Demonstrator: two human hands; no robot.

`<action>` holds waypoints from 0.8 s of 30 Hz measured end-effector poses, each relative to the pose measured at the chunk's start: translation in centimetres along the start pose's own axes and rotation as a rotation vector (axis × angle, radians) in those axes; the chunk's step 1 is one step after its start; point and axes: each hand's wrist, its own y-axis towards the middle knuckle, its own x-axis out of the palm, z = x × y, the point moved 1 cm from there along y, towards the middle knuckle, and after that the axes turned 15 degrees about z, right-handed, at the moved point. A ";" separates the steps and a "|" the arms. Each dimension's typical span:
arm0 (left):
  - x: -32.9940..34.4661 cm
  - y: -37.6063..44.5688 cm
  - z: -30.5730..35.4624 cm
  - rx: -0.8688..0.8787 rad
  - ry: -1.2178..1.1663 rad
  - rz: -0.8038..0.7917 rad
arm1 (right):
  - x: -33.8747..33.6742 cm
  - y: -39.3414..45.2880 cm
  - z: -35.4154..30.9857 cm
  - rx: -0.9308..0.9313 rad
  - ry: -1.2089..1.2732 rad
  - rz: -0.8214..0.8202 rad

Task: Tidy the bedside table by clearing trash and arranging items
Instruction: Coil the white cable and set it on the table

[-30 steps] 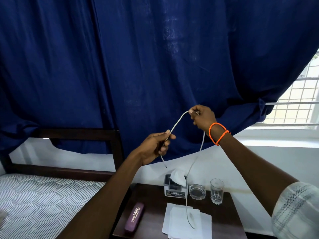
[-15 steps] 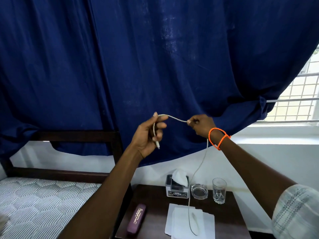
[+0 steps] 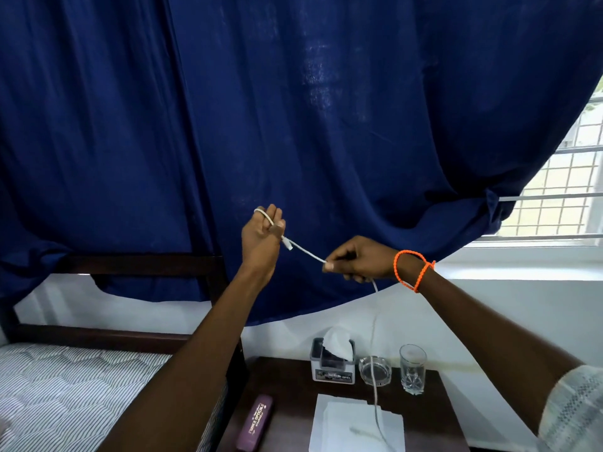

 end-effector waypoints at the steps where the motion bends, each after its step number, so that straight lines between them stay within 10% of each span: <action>1: -0.3 0.0 -0.3 0.076 0.122 -0.006 | -0.3 0.1 -0.4 -0.010 0.006 0.000; 10: -3.1 1.2 -3.0 0.402 0.834 -0.344 | -4.0 1.6 -2.9 -0.152 -0.281 0.070; 24: -2.4 -4.2 -0.5 -0.345 0.400 -0.808 | -6.6 3.5 -3.6 -0.237 -0.197 0.406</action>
